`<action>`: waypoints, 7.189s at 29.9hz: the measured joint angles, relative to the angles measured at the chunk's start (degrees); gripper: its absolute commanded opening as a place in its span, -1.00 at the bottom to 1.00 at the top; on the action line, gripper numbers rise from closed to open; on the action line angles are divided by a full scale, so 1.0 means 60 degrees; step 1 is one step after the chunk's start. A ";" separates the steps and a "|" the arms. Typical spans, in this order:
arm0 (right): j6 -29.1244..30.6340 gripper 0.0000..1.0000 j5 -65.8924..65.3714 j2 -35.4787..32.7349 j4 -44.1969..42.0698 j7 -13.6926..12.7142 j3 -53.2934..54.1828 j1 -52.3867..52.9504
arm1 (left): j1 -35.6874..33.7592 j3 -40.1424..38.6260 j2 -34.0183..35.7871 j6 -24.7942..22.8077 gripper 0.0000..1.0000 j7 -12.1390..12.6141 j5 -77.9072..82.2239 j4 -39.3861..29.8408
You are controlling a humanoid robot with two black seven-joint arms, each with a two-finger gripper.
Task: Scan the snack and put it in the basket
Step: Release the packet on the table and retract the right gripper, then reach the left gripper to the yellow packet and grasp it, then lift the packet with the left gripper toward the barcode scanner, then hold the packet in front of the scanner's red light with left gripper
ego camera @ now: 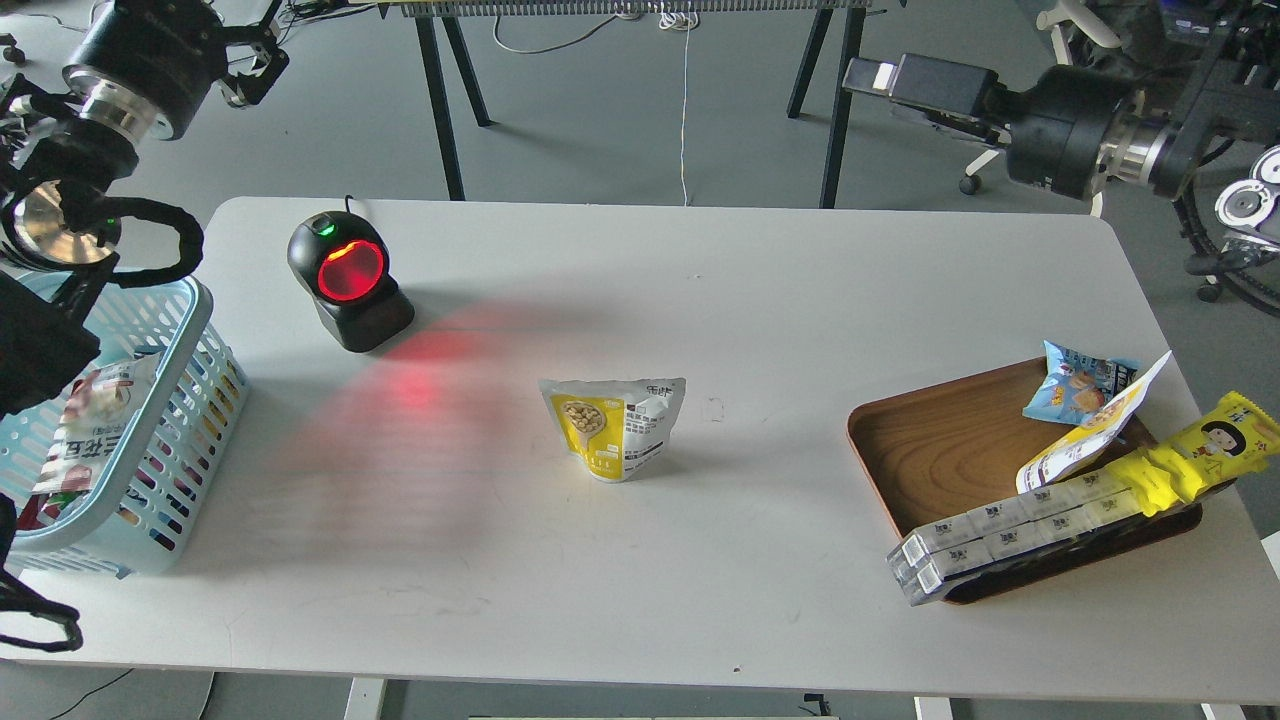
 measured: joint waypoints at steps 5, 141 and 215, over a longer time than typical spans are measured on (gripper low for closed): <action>0.0600 0.88 0.2051 0.0039 -0.0528 0.0000 0.0947 -0.0855 | 0.0101 0.0557 0.1868 -0.0005 0.97 -0.0089 0.1084 -0.2175; 0.1790 0.93 0.8756 0.3039 -0.5122 -0.0196 0.8806 -0.5266 | -0.0065 0.1460 0.2797 0.0000 -0.99 -0.2422 2.0973 -0.6679; 0.1780 0.93 0.8757 0.2710 -0.5054 -0.0195 0.8954 -0.5274 | 0.0091 0.1484 0.3181 0.0000 -0.96 -0.2421 2.0973 -0.7225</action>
